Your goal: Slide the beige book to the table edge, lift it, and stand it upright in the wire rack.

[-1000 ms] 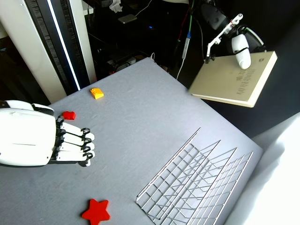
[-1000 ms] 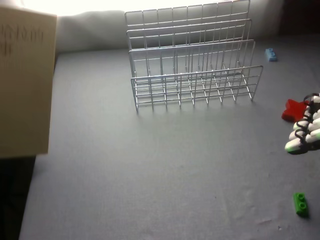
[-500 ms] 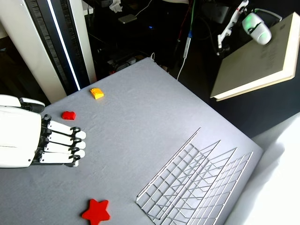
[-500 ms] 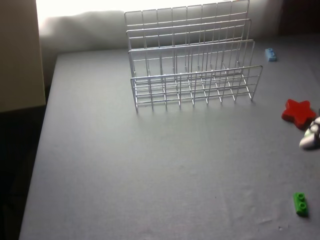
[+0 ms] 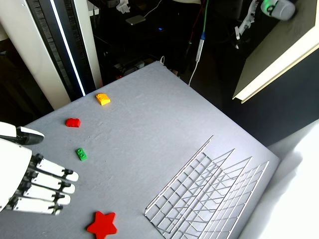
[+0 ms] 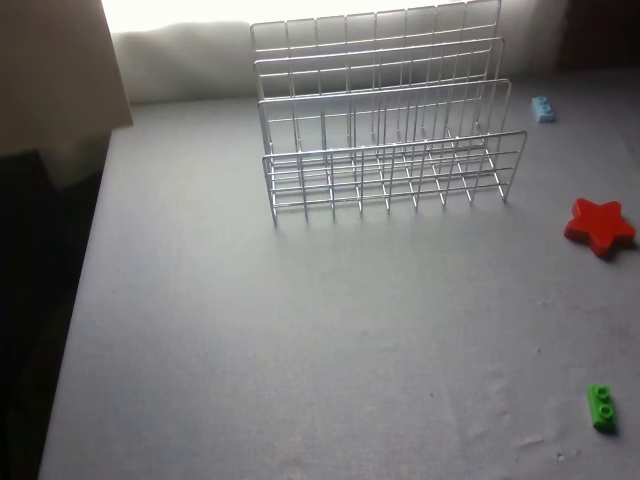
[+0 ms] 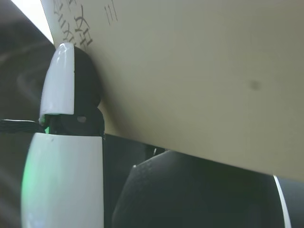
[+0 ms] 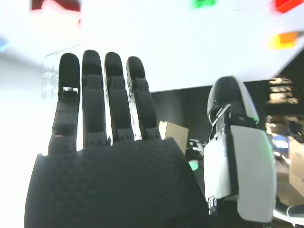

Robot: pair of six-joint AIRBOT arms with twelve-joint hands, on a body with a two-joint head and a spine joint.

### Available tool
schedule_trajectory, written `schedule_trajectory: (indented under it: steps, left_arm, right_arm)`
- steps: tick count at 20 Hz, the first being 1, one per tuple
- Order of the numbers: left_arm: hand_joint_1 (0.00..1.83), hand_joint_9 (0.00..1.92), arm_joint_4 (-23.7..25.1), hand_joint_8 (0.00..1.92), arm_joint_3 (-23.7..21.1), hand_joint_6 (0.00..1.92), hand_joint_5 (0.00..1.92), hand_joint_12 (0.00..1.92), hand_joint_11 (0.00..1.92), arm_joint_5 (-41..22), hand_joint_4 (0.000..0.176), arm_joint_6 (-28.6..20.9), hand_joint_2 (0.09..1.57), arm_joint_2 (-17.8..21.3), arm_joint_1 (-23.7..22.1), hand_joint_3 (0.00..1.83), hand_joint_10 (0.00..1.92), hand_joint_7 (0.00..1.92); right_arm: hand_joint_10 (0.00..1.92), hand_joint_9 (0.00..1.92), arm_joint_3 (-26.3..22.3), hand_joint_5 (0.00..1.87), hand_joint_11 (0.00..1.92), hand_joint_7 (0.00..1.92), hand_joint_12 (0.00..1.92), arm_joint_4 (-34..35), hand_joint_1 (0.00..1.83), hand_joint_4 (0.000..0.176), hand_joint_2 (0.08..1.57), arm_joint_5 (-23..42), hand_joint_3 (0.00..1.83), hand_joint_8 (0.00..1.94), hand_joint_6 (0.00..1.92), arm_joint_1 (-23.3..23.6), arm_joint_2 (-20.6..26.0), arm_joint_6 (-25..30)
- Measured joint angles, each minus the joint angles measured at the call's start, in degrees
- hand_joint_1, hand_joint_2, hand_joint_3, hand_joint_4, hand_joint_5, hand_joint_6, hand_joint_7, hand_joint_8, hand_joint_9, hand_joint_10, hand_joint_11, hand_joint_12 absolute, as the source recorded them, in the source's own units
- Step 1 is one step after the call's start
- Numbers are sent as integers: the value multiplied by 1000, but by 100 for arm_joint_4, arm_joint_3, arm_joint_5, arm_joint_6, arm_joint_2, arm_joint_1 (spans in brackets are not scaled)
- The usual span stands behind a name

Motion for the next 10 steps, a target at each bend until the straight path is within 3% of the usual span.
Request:
schedule_trajectory:
  steps: [4, 10]
  left_arm:
    - [1479, 719, 498, 1316, 518, 1221, 797, 1464, 881, -483, 0, -35, 1180, -365, -361, 0, 1391, 654]
    - [1476, 705, 1311, 1343, 776, 1250, 790, 1444, 881, -461, 0, -13, 1186, -1034, -859, 0, 1399, 626]
  right_arm:
    - [0, 323, -9, 289, 0, 315, 946, -114, 131, 0, 1127, 291, 2, 0, 0, -42, 26, -166]
    - [2, 335, -103, 297, 5, 323, 961, -190, 119, 0, 1131, 146, 3, 0, 0, -42, 46, -229]
